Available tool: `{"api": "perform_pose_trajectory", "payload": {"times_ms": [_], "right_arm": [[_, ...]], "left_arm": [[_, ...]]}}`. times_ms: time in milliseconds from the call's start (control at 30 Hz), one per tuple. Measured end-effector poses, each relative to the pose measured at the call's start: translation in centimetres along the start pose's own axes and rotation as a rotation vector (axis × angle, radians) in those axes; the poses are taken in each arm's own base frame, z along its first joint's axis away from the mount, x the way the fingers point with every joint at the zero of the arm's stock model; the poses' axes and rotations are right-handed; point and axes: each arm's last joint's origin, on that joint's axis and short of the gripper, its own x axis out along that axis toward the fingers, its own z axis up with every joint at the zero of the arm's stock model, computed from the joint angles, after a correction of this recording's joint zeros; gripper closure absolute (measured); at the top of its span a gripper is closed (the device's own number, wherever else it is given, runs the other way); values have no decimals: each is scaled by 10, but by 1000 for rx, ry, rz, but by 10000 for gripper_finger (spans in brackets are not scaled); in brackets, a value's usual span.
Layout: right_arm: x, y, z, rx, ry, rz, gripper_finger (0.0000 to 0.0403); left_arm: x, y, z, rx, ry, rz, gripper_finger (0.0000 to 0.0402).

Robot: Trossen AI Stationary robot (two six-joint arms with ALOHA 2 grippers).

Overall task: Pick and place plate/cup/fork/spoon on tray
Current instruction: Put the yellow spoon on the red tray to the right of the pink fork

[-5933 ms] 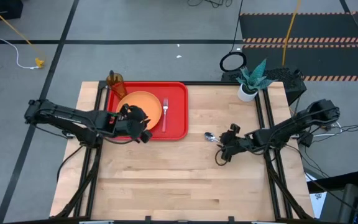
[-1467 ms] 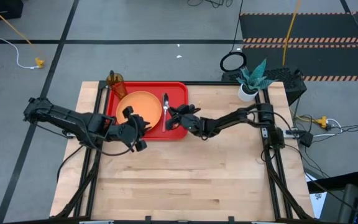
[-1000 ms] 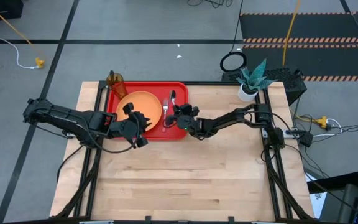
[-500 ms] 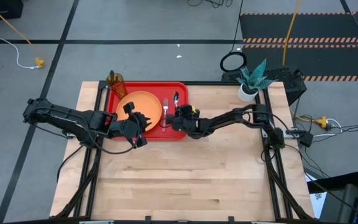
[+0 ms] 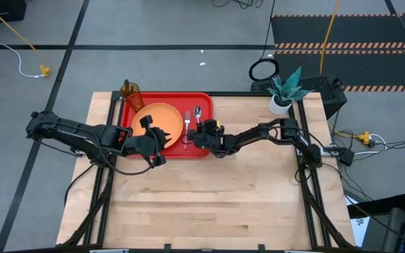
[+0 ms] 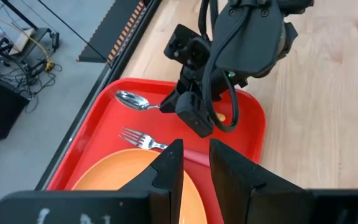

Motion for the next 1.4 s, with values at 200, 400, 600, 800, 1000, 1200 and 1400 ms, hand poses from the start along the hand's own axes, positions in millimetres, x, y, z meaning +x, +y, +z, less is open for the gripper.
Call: {"api": "perform_pose_trajectory", "payload": {"times_ms": [200,400,600,800,1000,1200,1400], "right_arm": [[1,-1,0,9,10,-3,367],[1,-5,-3,11,29,-34,346],[0,-6,-3,21,20,-50,323],[0,-5,-2,23,3,-49,297],[-8,2,-1,-68,43,7,285],[-30,23,24,-274,102,179,285],[-39,33,46,-504,119,335,299]], "left_arm": [[0,0,0,-1,-1,0,321],[0,0,0,-6,-1,0,321],[0,0,0,-9,-1,0,321],[0,0,0,-9,-1,0,321],[0,0,0,-9,-1,0,321],[0,0,0,-5,-2,-1,321],[0,0,1,6,-8,-2,321]]}}
